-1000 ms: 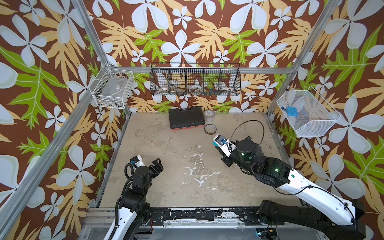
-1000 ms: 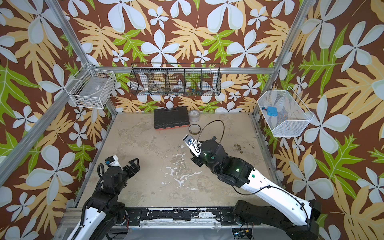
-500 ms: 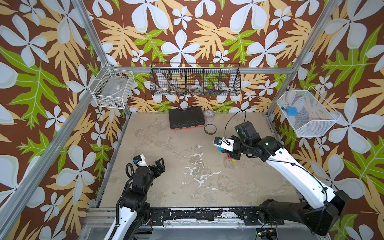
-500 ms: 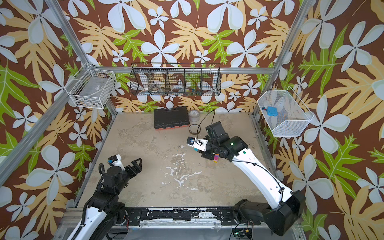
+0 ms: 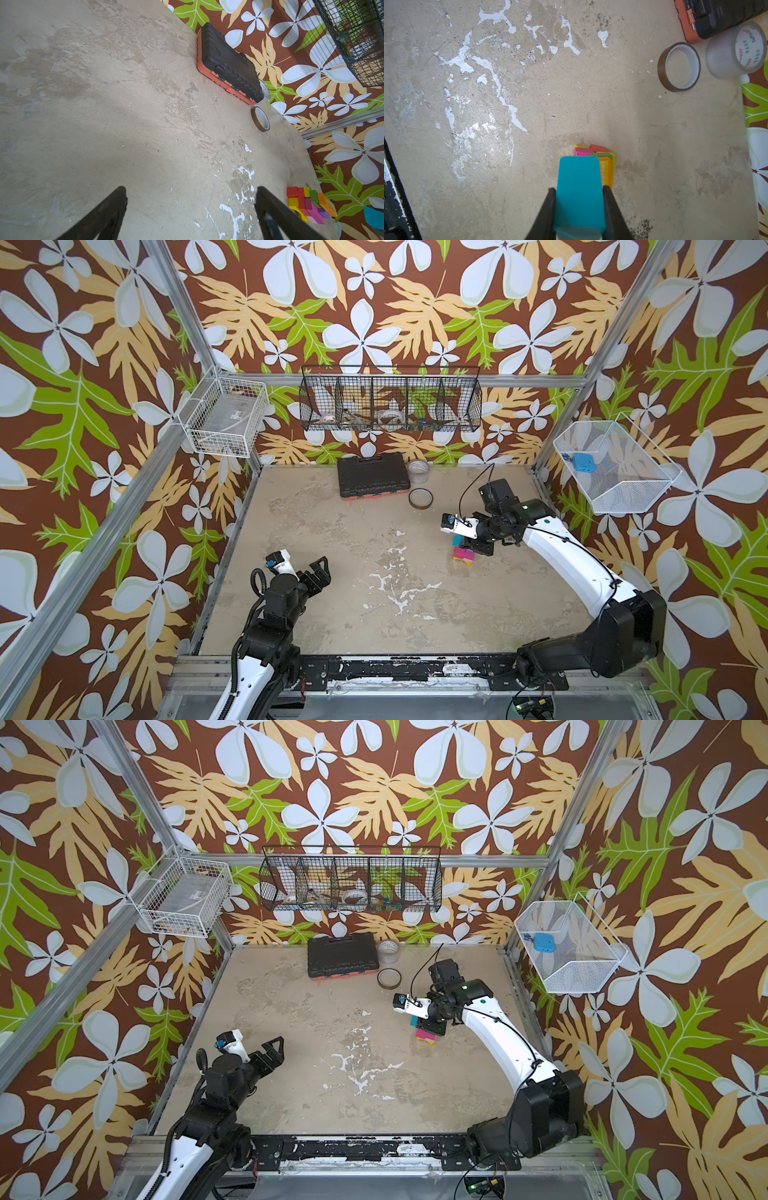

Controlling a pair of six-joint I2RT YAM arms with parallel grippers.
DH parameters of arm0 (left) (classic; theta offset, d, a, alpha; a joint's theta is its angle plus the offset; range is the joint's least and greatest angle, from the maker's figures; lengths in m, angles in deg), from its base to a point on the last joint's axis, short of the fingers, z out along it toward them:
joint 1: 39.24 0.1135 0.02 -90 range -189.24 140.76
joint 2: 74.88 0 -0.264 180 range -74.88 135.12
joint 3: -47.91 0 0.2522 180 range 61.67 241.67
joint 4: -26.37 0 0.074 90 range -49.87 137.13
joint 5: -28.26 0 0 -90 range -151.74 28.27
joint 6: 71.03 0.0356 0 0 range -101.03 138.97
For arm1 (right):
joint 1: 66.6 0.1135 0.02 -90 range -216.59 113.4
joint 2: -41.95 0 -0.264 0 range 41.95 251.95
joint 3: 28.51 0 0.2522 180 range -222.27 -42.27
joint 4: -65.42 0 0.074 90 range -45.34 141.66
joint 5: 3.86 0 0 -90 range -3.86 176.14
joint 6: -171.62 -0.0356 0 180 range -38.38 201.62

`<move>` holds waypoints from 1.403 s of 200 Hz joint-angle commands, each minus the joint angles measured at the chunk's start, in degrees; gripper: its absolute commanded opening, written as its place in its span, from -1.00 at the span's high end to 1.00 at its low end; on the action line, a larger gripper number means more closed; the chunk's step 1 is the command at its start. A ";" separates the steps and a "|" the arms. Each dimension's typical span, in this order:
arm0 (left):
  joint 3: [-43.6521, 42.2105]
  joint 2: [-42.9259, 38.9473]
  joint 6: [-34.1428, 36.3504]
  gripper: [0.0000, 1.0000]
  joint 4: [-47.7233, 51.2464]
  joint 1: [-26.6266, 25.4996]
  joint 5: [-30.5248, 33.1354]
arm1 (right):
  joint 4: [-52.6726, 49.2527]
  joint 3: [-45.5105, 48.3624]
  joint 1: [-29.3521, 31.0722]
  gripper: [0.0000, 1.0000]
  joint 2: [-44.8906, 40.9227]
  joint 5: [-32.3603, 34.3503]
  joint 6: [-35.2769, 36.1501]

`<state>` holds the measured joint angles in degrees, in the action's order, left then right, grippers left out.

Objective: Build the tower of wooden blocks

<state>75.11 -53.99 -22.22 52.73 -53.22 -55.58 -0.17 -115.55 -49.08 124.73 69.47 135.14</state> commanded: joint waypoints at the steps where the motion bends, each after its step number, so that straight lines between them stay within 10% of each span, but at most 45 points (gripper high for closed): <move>1: -0.07 0.13 0.41 -0.95 -1.61 0.07 0.26 | 0.49 -0.36 -1.59 1.00 1.12 -1.16 2.08; 280: -0.37 0.12 0.32 -0.95 -2.23 0.02 0.00 | 4.14 0.77 -4.95 0.84 9.21 3.33 3.35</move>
<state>74.78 -53.84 -21.84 51.83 -53.22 -55.60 4.00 -114.63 -54.04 133.52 72.55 138.88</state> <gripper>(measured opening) 0.973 0.246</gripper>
